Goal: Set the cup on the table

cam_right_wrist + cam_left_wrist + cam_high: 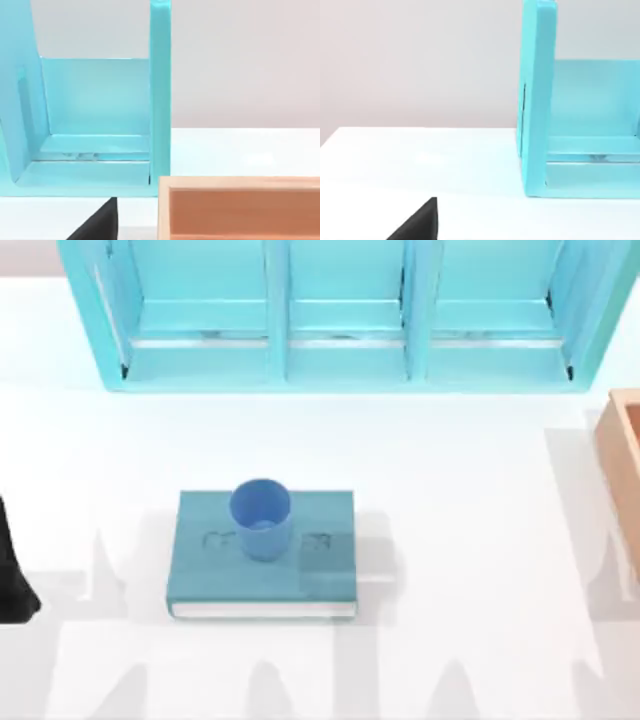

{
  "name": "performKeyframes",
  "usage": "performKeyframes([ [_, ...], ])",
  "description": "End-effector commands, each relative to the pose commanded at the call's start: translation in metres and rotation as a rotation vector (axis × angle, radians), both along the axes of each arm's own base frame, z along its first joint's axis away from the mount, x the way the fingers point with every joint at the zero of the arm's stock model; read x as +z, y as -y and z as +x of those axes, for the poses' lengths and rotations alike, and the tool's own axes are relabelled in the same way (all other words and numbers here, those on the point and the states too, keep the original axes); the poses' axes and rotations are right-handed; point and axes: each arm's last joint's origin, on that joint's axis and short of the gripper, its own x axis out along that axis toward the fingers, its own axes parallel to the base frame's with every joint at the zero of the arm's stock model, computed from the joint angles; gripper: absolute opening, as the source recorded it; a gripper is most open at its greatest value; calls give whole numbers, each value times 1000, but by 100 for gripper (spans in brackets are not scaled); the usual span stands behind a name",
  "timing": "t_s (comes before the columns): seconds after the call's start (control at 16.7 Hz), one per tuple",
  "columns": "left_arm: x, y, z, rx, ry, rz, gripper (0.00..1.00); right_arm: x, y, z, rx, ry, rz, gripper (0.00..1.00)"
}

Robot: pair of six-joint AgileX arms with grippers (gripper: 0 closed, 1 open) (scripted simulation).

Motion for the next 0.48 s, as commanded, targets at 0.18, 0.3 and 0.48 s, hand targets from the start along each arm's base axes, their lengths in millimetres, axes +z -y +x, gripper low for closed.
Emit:
performKeyframes([
  [0.18, 2, 0, 0, -2, -10, -4, 100, 0, 0, 0, 0, 0, 0, 100],
  [0.3, 10, 2, 0, -14, -60, -26, 100, 0, 0, 0, 0, 0, 0, 100],
  [0.48, 34, 6, 4, -41, -211, -82, 100, 0, 0, 0, 0, 0, 0, 100],
])
